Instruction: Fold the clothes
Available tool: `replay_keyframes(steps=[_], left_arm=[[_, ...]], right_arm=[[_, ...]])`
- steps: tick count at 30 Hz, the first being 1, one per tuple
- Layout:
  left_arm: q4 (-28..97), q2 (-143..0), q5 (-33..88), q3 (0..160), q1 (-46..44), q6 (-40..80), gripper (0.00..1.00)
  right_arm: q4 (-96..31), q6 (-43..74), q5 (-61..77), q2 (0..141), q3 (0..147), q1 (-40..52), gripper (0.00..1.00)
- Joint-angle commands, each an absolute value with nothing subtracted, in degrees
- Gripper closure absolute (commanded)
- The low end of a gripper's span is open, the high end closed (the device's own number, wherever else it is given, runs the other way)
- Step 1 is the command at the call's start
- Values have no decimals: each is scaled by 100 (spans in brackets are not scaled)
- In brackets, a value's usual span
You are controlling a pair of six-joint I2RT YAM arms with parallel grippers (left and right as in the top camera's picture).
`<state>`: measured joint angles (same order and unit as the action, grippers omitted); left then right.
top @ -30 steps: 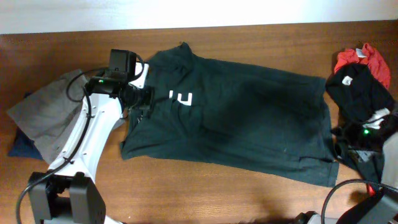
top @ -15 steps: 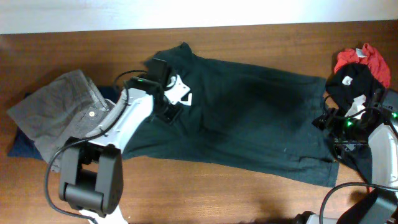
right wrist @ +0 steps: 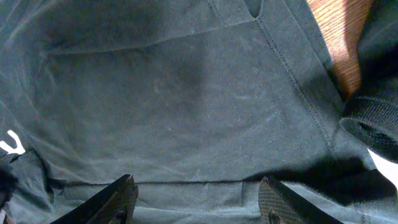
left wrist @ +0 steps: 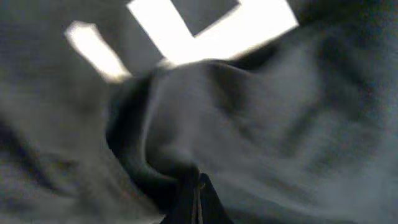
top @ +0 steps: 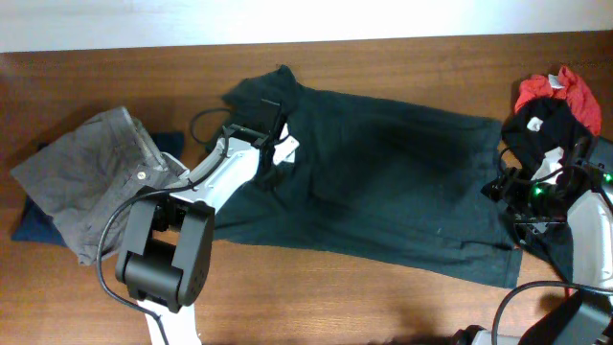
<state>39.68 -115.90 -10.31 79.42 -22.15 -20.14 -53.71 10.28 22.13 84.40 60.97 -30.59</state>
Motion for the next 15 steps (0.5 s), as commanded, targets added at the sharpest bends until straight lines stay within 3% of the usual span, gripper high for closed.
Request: replay_keyframes(steps=[1, 10, 15], left_arm=[[3734, -11585, -2049, 7985, -2196, -1603, 100], [3304, -11585, -3100, 8390, -2196, -1332, 100], [3398, -11585, -2923, 9244, -2130, -1328, 98]], right_arm=[[-5376, 982, 2156, 8359, 6182, -3028, 33], [-5422, 961, 2008, 8359, 6182, -3028, 32], [-5422, 961, 2008, 8359, 6182, -3028, 32]])
